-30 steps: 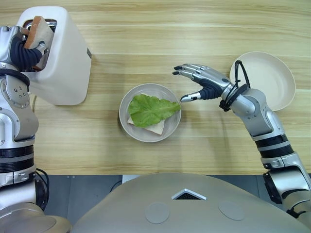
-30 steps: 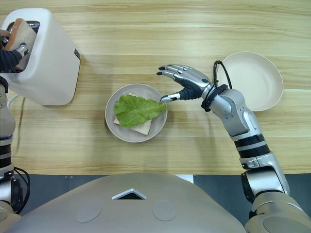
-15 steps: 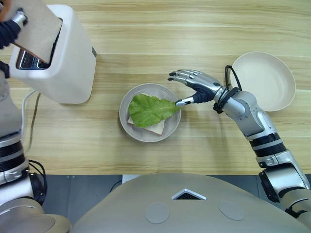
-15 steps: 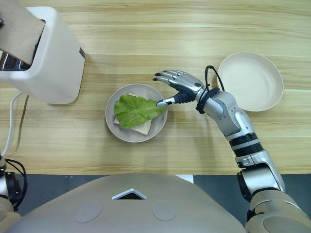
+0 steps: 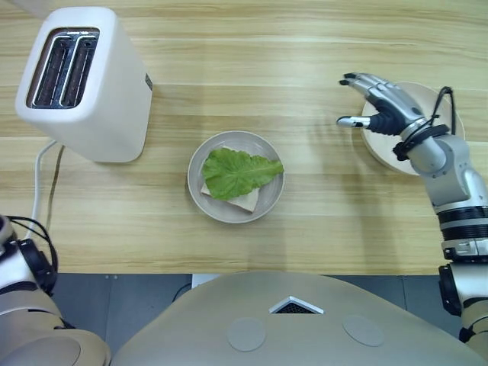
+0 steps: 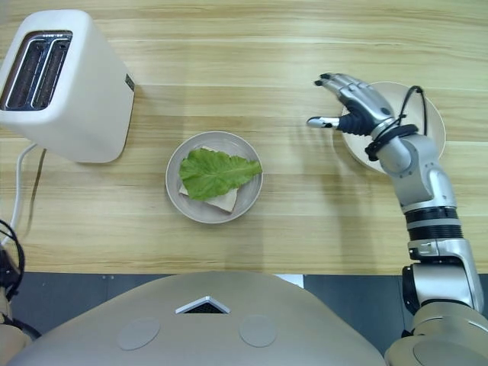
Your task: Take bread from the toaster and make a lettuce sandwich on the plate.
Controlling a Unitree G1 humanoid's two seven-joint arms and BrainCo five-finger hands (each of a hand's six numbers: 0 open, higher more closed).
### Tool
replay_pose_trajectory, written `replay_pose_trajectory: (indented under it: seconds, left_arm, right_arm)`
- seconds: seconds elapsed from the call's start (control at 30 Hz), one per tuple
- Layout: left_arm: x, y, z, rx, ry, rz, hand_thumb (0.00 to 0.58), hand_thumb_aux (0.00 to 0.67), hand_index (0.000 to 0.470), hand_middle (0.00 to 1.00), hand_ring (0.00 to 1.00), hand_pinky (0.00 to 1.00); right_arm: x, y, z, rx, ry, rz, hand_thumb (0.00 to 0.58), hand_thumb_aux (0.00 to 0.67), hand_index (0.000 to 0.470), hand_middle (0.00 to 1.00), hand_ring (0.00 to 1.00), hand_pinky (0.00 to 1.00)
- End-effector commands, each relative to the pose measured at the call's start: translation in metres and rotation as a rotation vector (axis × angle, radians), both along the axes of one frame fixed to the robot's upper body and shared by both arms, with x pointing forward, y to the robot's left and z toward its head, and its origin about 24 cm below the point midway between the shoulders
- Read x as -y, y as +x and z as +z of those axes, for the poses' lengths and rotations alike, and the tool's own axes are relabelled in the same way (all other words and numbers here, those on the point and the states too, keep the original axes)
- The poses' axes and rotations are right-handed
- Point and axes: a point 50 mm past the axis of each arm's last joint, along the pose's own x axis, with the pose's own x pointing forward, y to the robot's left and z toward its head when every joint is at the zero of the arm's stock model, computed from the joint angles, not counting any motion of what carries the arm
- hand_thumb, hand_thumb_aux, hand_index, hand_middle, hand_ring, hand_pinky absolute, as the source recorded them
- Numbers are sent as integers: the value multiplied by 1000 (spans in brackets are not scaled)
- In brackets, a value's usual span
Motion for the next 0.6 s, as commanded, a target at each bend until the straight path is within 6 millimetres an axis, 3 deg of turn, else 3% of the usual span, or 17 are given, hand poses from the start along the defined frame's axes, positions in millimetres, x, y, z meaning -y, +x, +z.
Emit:
replay_pose_trajectory:
  seconds: [0.03, 0.17, 0.3, 0.6]
  left_arm:
    - [56, -14, -40, -233, -39, -307, 580, 670, 470, 1000, 1000, 1000]
    - [91, -21, -81, -450, 9, -479, 580, 670, 470, 1000, 1000, 1000]
    - [105, -26, -116, -605, 162, -601, 580, 670, 470, 1000, 1000, 1000]
    - [109, 8, -131, -633, 561, -730, 580, 670, 470, 1000, 1000, 1000]
  right_arm:
    - [12, 15, 8, 44, -53, -82, 0, 0, 0, 0, 0, 0]
    - [15, 23, 13, 75, -64, -116, 0, 0, 0, 0, 0, 0]
    - [11, 27, 13, 81, -56, -107, 0, 0, 0, 0, 0, 0]
    - [-6, 34, 7, 66, -40, -43, 0, 0, 0, 0, 0, 0]
